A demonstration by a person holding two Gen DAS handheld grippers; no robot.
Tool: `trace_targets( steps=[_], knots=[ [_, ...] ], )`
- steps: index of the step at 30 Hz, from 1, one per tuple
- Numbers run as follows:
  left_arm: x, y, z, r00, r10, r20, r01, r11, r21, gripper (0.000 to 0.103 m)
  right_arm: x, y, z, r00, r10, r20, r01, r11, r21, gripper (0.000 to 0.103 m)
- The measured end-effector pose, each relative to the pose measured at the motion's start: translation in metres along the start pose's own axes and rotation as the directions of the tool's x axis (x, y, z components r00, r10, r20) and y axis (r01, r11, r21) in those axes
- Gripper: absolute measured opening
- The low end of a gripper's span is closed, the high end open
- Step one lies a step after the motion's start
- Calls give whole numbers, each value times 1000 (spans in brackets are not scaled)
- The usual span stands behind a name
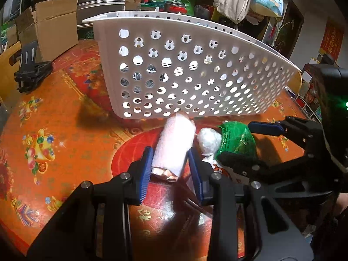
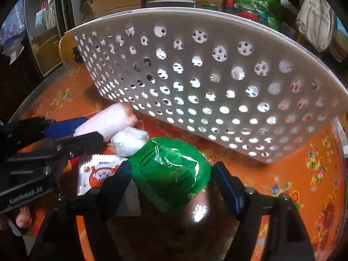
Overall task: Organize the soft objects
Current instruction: 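Grasp the pink-white roll with the left gripper while the right gripper grasps the green packet, then lift the pink-white roll with the left gripper while the right gripper lifts the green packet toward the basket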
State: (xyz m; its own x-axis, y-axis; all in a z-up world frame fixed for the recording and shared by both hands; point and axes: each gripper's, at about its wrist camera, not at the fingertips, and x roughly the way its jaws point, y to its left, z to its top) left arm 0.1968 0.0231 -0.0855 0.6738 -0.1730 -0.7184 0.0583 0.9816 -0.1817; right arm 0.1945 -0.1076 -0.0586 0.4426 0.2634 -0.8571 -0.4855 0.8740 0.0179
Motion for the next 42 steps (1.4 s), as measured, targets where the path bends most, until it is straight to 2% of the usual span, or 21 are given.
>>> trace_targets(
  steps=[3, 9, 11, 26, 31, 39, 42],
  knots=[
    [0, -1, 0, 1000, 0, 0, 0, 1000, -1, 31, 2, 3, 2, 1000, -3, 8, 3, 1000, -21, 78],
    [0, 0, 0, 1000, 1, -1, -1, 1000, 0, 31, -1, 6, -4, 1000, 4, 29, -3, 999, -33, 70],
    [0, 0, 0, 1000, 0, -1, 0, 1000, 0, 31, -3, 7, -6, 999, 4, 32, -2, 999, -41, 64],
    [3, 1, -1, 1000, -7, -13, 7, 1000, -1, 31, -7, 26, -13, 997, 53, 48, -49, 996, -71, 39],
    [-2, 3, -1, 1000, -14, 4, 14, 1000, -11, 31, -17, 22, -22, 993, 102, 66, -100, 994, -33, 36],
    [-23, 0, -5, 996, -21, 90, 19, 1000, 16, 21, -39, 7, -36, 987, 90, 136, -93, 995, 19, 36],
    [-26, -3, -6, 996, -27, 90, 24, 999, 30, 19, -53, 0, -37, 983, 75, 166, -81, 996, 32, 36]
  ],
)
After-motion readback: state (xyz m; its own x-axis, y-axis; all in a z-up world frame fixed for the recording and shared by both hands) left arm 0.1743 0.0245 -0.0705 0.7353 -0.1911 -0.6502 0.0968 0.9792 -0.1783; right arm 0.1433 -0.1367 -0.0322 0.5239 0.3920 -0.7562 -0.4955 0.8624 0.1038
